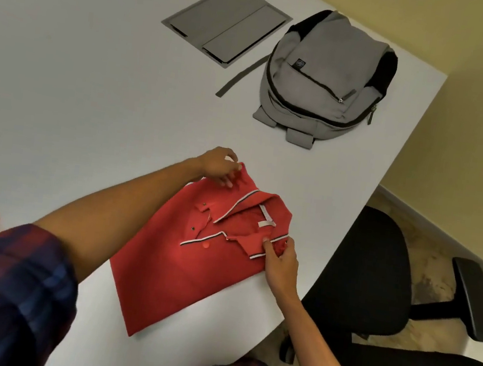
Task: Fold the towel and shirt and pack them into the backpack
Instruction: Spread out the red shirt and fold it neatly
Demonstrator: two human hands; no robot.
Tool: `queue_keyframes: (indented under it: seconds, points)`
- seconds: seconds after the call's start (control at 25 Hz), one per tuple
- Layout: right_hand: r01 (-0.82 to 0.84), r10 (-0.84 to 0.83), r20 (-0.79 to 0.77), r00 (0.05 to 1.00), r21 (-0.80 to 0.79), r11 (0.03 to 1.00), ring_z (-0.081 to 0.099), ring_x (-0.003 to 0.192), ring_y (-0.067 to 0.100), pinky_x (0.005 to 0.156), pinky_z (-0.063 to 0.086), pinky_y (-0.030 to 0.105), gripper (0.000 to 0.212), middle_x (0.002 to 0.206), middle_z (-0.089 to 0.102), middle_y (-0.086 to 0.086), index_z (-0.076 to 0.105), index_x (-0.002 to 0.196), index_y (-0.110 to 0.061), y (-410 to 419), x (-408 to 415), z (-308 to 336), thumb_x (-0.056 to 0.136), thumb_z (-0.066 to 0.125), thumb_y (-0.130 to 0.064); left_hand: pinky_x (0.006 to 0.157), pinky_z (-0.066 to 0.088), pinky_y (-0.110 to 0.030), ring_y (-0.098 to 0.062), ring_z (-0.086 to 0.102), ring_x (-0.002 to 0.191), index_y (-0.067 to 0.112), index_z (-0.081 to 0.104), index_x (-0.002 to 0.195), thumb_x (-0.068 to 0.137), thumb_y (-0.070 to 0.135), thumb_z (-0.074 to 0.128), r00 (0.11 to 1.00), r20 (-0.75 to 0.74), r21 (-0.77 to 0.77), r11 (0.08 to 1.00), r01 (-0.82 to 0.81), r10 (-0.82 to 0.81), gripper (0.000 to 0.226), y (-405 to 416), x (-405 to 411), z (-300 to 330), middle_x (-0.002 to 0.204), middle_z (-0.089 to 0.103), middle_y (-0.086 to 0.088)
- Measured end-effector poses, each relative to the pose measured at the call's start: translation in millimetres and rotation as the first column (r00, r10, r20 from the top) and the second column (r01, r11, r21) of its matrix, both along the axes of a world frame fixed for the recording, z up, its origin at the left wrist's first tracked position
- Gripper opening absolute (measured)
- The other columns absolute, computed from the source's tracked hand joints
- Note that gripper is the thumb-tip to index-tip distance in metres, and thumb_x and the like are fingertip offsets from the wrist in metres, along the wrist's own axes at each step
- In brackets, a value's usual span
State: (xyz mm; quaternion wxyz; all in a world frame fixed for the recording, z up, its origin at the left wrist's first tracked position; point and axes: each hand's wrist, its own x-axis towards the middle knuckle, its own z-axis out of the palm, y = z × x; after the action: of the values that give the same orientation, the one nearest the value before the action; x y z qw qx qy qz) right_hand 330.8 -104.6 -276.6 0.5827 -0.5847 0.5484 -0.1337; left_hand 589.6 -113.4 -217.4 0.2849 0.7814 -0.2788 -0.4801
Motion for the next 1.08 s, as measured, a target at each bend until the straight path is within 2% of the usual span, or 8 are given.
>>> queue_keyframes:
  seconds: [0.16, 0.24, 0.32, 0.44, 0.52, 0.64, 0.76, 1.08]
  points:
    - [-0.137, 0.023, -0.333, 0.943, -0.324, 0.936, 0.045, 0.129, 0.025, 0.106, 0.041, 0.045, 0.071, 0.145, 0.042, 0.007, 0.03, 0.146, -0.012, 15.0, -1.3, -5.0, 0.092, 0.054, -0.052, 0.095, 0.044, -0.034, -0.025, 0.061, 0.107, 0.017, 0.052, 0.13, 0.094, 0.031, 0.051, 0.936, 0.353, -0.068, 0.997, 0.026, 0.0, 0.039, 34.6, 9.3, -31.8, 0.119, 0.063, -0.008]
    - [-0.227, -0.001, -0.404, 0.915, -0.515, 0.826, 0.034, 0.137, 0.025, 0.108, 0.034, 0.044, 0.077, 0.152, 0.032, 0.011, 0.027, 0.149, -0.009, 33.1, -3.0, -2.1, 0.091, 0.054, -0.052, 0.097, 0.043, -0.037, -0.027, 0.056, 0.114, 0.018, 0.05, 0.132, 0.091, 0.033, 0.054, 0.908, 0.418, 0.018, 0.999, 0.028, -0.033, 0.044, 61.2, 15.8, -47.6, 0.125, 0.06, -0.008]
    - [-0.243, 0.003, -0.381, 0.924, -0.585, 0.774, 0.045, 0.126, 0.02, 0.103, 0.039, 0.04, 0.07, 0.142, 0.044, 0.006, 0.036, 0.143, -0.012, 54.8, -5.8, 0.7, 0.089, 0.058, -0.051, 0.098, 0.044, -0.041, -0.028, 0.053, 0.116, 0.018, 0.048, 0.134, 0.081, 0.041, 0.057, 0.9, 0.421, 0.16, 0.986, 0.05, -0.114, 0.058, 88.1, 17.7, -56.9, 0.129, 0.056, -0.009]
    - [-0.237, 0.087, -0.395, 0.914, -0.349, 0.907, 0.059, 0.077, 0.008, 0.08, 0.054, 0.039, 0.046, 0.087, 0.062, -0.012, 0.047, 0.12, -0.021, 75.9, -14.6, 3.5, 0.088, 0.06, -0.052, 0.097, 0.044, -0.042, -0.029, 0.052, 0.116, 0.016, 0.049, 0.132, 0.07, 0.047, 0.054, 0.884, 0.435, 0.233, 0.969, 0.077, -0.174, 0.069, 121.7, 17.9, -65.9, 0.128, 0.054, -0.011]
    - [-0.252, 0.175, -0.448, 0.877, -0.119, 0.96, 0.063, 0.072, 0.012, 0.078, 0.054, 0.039, 0.057, 0.076, 0.063, -0.01, 0.04, 0.123, -0.021, 80.0, -13.3, 0.2, 0.086, 0.056, -0.061, 0.095, 0.044, -0.039, -0.029, 0.054, 0.113, 0.013, 0.049, 0.132, 0.08, 0.04, 0.061, 0.895, 0.418, 0.198, 0.977, 0.077, -0.155, 0.059, 138.4, 19.4, -73.1, 0.128, 0.056, -0.012]
    - [-0.252, 0.197, -0.412, 0.889, -0.082, 0.964, 0.066, 0.093, 0.028, 0.085, 0.052, 0.04, 0.079, 0.104, 0.067, 0.002, 0.026, 0.138, -0.017, 78.3, 5.5, -4.9, 0.082, 0.062, -0.06, 0.092, 0.044, -0.036, -0.028, 0.057, 0.111, 0.013, 0.051, 0.131, 0.085, 0.03, 0.066, 0.917, 0.389, 0.155, 0.987, 0.034, -0.092, 0.051, 155.3, 23.4, -79.1, 0.127, 0.06, -0.011]
    - [-0.238, 0.183, -0.361, 0.914, -0.114, 0.964, 0.059, 0.112, 0.035, 0.09, 0.046, 0.041, 0.077, 0.127, 0.058, 0.011, 0.023, 0.143, -0.016, 66.2, 37.1, -9.0, 0.085, 0.067, -0.041, 0.089, 0.046, -0.038, -0.03, 0.059, 0.108, 0.015, 0.051, 0.129, 0.083, 0.032, 0.07, 0.919, 0.393, 0.172, 0.982, -0.081, 0.007, 0.053, 176.9, 27.7, -80.7, 0.126, 0.06, -0.011]
    - [-0.566, 0.448, -0.406, 0.796, -0.238, 0.79, 0.056, 0.113, 0.036, 0.093, 0.044, 0.043, 0.071, 0.132, 0.049, 0.014, 0.027, 0.147, -0.019, 20.2, 111.4, -19.8, 0.088, 0.064, -0.028, 0.083, 0.05, -0.042, -0.035, 0.063, 0.097, 0.011, 0.032, 0.138, 0.081, 0.033, 0.072, 0.884, 0.345, 0.142, 0.914, -0.38, 0.315, 0.073, 249.9, -21.1, -73.2, 0.115, 0.064, -0.017]
